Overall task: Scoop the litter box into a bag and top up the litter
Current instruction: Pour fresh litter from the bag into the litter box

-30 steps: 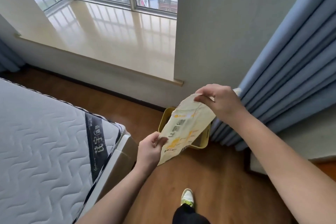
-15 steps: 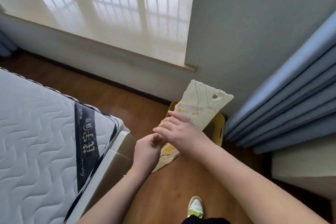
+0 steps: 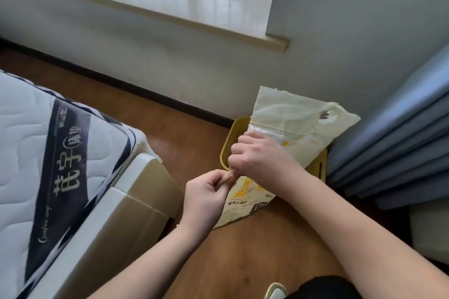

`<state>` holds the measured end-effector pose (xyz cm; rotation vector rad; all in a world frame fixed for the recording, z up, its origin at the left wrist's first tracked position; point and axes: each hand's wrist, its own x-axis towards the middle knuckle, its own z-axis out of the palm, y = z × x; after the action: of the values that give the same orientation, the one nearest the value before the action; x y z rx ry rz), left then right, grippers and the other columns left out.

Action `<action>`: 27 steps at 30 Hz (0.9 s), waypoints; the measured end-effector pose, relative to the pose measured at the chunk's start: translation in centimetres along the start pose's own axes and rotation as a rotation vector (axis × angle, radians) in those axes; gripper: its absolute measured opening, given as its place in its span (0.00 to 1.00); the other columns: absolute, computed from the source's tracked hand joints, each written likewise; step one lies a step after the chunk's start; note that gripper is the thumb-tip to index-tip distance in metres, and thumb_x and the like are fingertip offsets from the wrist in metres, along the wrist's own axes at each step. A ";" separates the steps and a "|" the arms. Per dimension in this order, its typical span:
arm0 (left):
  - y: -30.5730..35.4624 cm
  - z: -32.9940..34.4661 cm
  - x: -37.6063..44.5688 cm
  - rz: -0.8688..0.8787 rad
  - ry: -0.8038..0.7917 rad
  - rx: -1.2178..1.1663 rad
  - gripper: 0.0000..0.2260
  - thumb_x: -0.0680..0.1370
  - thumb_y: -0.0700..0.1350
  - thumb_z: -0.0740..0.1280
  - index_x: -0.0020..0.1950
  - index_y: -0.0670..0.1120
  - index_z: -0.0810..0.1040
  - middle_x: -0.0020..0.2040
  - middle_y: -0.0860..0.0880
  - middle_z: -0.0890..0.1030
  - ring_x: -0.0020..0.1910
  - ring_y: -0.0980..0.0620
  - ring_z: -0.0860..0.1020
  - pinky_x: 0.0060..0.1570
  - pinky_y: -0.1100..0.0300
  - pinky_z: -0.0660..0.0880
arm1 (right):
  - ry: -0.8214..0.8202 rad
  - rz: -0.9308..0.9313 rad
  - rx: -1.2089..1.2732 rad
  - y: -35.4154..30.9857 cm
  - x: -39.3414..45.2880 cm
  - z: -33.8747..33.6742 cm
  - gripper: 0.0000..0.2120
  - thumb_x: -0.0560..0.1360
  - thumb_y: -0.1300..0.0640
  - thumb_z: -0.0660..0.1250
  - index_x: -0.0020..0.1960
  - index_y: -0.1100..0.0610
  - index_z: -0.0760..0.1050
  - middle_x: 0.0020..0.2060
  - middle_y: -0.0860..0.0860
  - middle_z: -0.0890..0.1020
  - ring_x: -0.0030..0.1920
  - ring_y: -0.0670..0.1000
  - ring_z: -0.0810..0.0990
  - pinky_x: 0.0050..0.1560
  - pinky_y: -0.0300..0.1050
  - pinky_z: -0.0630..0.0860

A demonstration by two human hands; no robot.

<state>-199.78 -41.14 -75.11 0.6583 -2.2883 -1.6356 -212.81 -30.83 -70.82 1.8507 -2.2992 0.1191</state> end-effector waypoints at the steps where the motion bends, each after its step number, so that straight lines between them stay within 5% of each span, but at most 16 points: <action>1: -1.0 0.1 0.3 0.029 -0.020 0.012 0.10 0.75 0.52 0.71 0.36 0.50 0.82 0.27 0.60 0.76 0.28 0.62 0.71 0.31 0.68 0.66 | 0.030 -0.004 -0.007 -0.1 -0.2 0.9 0.09 0.67 0.62 0.72 0.33 0.53 0.75 0.30 0.47 0.74 0.34 0.51 0.72 0.47 0.46 0.74; 4: -5.0 -0.4 1.1 0.083 -0.089 0.087 0.02 0.75 0.52 0.72 0.43 0.56 0.82 0.37 0.60 0.83 0.37 0.62 0.79 0.38 0.66 0.74 | 0.130 -0.006 -0.017 -0.5 -1.0 3.9 0.08 0.69 0.59 0.72 0.33 0.52 0.76 0.30 0.47 0.75 0.34 0.51 0.73 0.47 0.45 0.73; 7: -9.2 -2.4 1.5 0.065 -0.182 0.332 0.11 0.72 0.52 0.74 0.49 0.63 0.77 0.45 0.64 0.82 0.47 0.63 0.80 0.47 0.62 0.76 | 0.263 0.061 -0.009 -0.4 -1.5 5.8 0.09 0.70 0.51 0.72 0.33 0.52 0.77 0.31 0.46 0.76 0.33 0.51 0.73 0.47 0.45 0.70; 11: -10.9 -5.5 2.1 -0.001 -0.262 0.508 0.18 0.70 0.52 0.76 0.55 0.63 0.73 0.49 0.63 0.81 0.50 0.65 0.78 0.52 0.64 0.75 | 0.432 0.129 0.028 0.0 -0.8 5.6 0.11 0.72 0.49 0.69 0.35 0.53 0.80 0.32 0.47 0.78 0.34 0.52 0.74 0.47 0.45 0.69; 14: -11.2 -7.5 3.6 -0.033 -0.328 0.695 0.20 0.70 0.54 0.76 0.59 0.60 0.74 0.51 0.59 0.81 0.51 0.58 0.79 0.52 0.55 0.78 | 0.517 0.173 0.087 0.0 0.7 4.4 0.11 0.72 0.47 0.68 0.36 0.54 0.81 0.33 0.47 0.80 0.35 0.52 0.76 0.49 0.44 0.67; 19: -12.4 -9.2 5.0 0.007 -0.223 0.636 0.06 0.74 0.53 0.73 0.47 0.53 0.80 0.41 0.55 0.82 0.42 0.56 0.79 0.45 0.55 0.78 | 0.624 0.264 0.133 0.2 2.1 3.5 0.09 0.69 0.49 0.74 0.38 0.54 0.82 0.33 0.47 0.79 0.36 0.50 0.75 0.49 0.46 0.68; 27: -12.1 -8.9 5.6 0.182 -0.027 0.635 0.15 0.79 0.55 0.65 0.38 0.48 0.79 0.32 0.53 0.80 0.35 0.53 0.78 0.37 0.52 0.78 | 0.688 0.426 0.215 1.9 0.6 5.6 0.09 0.68 0.50 0.75 0.38 0.55 0.83 0.34 0.48 0.80 0.37 0.51 0.75 0.49 0.48 0.70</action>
<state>-198.03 -54.54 -83.74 0.5218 -2.7984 -0.8268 -215.29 -31.96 -76.09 1.0937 -2.1592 0.9303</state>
